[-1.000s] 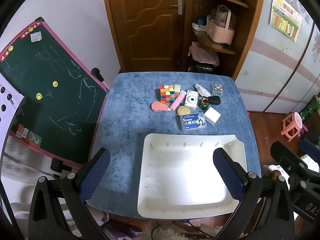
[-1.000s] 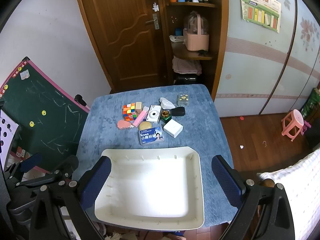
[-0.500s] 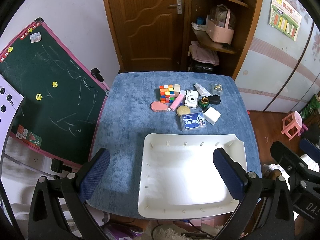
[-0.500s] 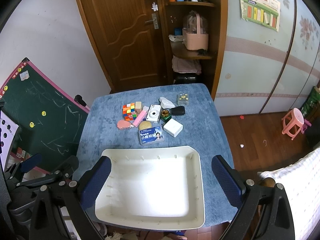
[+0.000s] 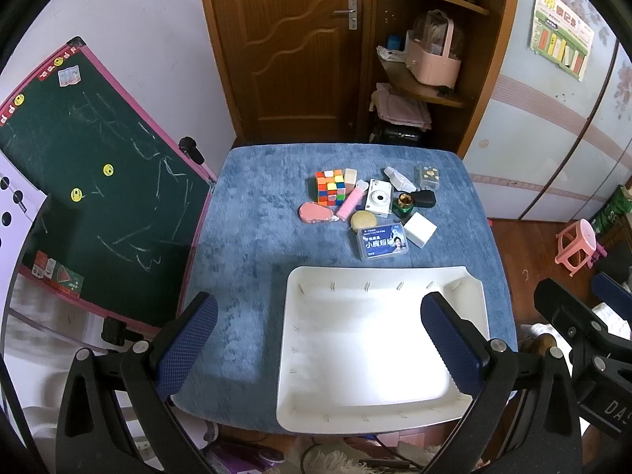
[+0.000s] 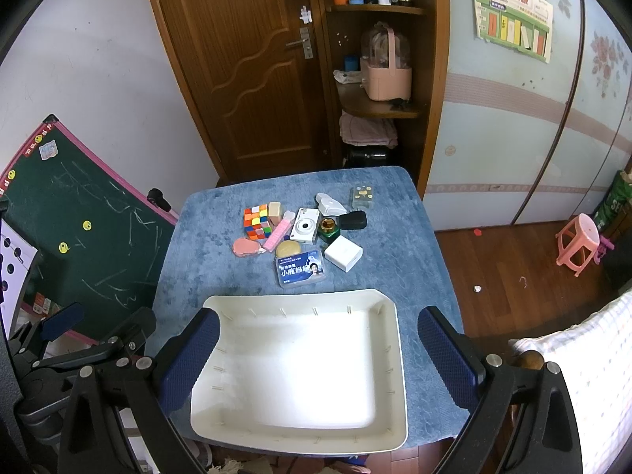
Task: Organize rigid objects
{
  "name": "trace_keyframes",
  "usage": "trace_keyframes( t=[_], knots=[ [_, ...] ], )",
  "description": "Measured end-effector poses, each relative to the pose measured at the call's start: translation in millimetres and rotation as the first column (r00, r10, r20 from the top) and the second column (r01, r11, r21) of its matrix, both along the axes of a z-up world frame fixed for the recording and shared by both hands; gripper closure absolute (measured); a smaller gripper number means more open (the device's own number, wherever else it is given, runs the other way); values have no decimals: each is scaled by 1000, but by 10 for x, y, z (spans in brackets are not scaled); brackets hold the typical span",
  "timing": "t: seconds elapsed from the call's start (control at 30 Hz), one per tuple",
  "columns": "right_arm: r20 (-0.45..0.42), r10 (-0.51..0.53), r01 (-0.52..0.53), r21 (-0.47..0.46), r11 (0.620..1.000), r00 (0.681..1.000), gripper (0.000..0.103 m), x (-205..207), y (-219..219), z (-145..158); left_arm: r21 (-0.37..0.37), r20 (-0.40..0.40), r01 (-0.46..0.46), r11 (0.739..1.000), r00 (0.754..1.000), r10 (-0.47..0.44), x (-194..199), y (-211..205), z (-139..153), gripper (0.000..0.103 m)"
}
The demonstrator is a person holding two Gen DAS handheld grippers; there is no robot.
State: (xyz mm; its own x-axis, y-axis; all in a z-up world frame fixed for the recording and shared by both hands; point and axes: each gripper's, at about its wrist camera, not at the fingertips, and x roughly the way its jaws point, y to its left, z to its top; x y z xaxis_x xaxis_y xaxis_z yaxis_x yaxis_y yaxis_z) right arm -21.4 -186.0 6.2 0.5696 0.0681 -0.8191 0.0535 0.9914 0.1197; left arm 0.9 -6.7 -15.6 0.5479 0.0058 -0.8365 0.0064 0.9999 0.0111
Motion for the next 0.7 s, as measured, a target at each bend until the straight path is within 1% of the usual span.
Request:
trace_keyframes(
  t=[0.4,0.5,0.7],
  knots=[
    [4,-6,6,-5,1000,1000,2,26,37,15,-4,0,7,1000,1000,-7,42,13,25,1],
    [4,-7,7,-12,1000,1000,2,21,43,16,-10,-13,11,1000,1000,-11,92,19,37,1],
    [34,-11,12,-23,1000,999,2,-2,57,69,-10,-18,39,999,999,-40,148,8,40,1]
  ],
)
